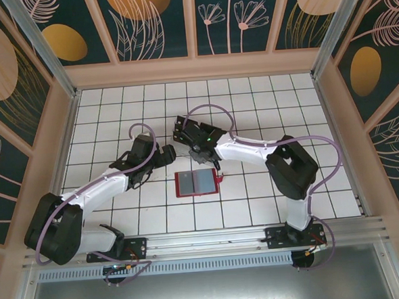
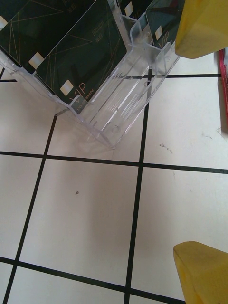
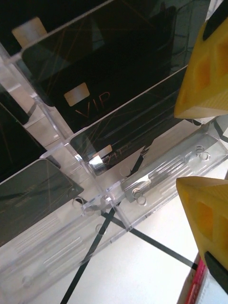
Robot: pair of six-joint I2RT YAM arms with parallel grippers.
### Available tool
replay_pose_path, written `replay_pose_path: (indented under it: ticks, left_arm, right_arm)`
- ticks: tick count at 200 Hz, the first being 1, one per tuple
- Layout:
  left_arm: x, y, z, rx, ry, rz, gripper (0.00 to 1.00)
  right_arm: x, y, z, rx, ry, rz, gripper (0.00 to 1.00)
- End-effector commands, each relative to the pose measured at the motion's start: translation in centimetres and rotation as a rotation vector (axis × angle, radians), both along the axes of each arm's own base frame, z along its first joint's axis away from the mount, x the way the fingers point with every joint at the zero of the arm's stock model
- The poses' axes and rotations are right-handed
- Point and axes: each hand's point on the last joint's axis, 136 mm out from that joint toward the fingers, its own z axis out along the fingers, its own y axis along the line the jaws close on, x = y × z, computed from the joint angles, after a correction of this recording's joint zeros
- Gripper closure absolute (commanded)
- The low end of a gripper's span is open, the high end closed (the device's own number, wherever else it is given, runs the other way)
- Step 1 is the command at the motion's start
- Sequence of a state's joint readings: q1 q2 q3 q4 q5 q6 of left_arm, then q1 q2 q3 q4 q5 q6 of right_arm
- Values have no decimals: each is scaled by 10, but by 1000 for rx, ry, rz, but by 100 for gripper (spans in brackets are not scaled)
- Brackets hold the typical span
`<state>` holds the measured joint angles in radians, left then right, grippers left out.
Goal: Put the credit cards into the card holder
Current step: Pick up the credit card from the storage box.
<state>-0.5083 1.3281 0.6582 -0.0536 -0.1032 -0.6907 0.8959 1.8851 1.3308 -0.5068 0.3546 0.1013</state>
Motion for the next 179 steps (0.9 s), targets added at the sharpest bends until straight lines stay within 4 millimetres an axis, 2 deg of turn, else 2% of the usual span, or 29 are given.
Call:
replay_pose_path:
  ticks: [1, 40, 87, 119, 144, 179]
  left_arm:
    - [5, -2, 1, -10, -14, -12, 1]
    - [6, -4, 1, -12, -12, -17, 1]
    - [6, -4, -2, -6, -7, -19, 1]
    - [7, -5, -1, -6, -9, -21, 1]
    - [7, -5, -2, -9, -6, -23, 1]
    - [8, -6, 0, -8, -11, -26, 1]
  right_arm:
    - [5, -4, 0, -59, -21, 2, 63]
    - [0, -2, -7, -58, 6, 26, 68]
    - [-6, 7, -7, -17, 36, 57, 81]
    - [-7, 9, -11, -22, 49, 72, 83]
    - [-7, 9, -15, -36, 57, 90, 88]
    - [-12, 21, -16, -17, 77, 201, 90]
